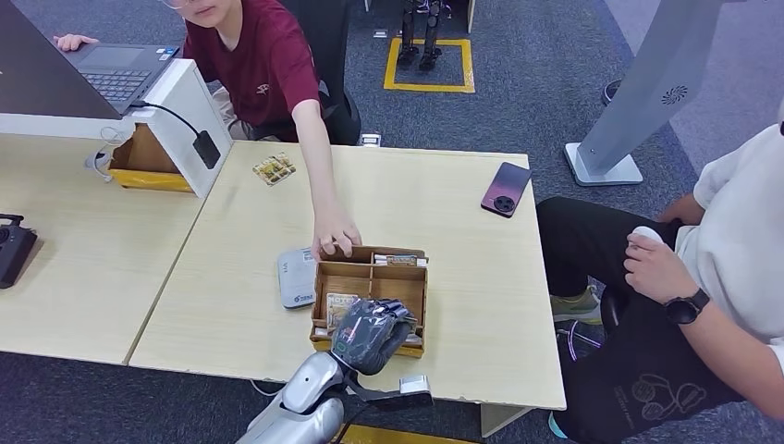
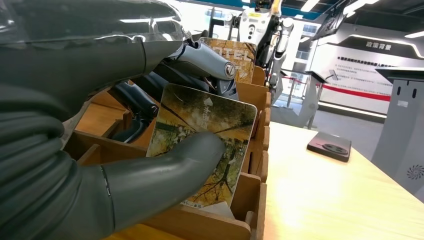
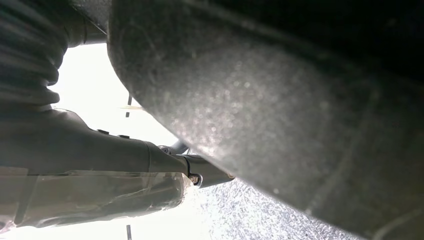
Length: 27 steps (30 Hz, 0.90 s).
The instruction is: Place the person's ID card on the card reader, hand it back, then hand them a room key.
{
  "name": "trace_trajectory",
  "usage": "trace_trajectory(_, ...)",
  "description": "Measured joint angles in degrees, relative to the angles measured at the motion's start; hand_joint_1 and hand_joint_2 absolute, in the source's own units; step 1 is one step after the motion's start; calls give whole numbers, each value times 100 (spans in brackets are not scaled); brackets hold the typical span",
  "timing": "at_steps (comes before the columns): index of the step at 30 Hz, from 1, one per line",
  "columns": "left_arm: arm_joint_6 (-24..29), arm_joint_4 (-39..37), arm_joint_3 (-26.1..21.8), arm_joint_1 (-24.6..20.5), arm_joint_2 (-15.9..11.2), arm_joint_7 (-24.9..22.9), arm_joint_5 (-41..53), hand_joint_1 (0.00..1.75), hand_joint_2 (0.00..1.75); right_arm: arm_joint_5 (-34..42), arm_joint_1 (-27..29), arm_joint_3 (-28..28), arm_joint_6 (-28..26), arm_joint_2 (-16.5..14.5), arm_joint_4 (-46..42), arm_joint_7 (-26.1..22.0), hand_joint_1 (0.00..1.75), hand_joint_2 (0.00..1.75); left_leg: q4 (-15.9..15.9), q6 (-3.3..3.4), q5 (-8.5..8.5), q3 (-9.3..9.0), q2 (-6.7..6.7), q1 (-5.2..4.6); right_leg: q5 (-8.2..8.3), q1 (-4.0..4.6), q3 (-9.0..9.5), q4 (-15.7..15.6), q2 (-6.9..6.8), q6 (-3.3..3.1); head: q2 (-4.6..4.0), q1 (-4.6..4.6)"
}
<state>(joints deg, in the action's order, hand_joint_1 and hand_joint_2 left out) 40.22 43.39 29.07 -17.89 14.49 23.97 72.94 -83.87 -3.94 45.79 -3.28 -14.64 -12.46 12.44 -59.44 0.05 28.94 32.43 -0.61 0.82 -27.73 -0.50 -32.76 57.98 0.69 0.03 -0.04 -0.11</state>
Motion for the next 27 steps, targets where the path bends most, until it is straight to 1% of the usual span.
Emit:
trace_trajectory(16, 0, 243, 81, 61, -11, 8, -181, 175, 175, 0, 0, 0, -6, 0, 0, 0, 0, 175, 0, 0, 0, 3, -1, 1, 0, 1, 0, 0, -1, 0, 0, 0)
trace_trajectory(27, 0, 608, 81, 198, -9, 126, -167, 175, 175, 0, 1, 0, -10, 0, 0, 0, 0, 175, 0, 0, -1, 2, -2, 1, 0, 1, 0, 0, -2, 0, 0, 0)
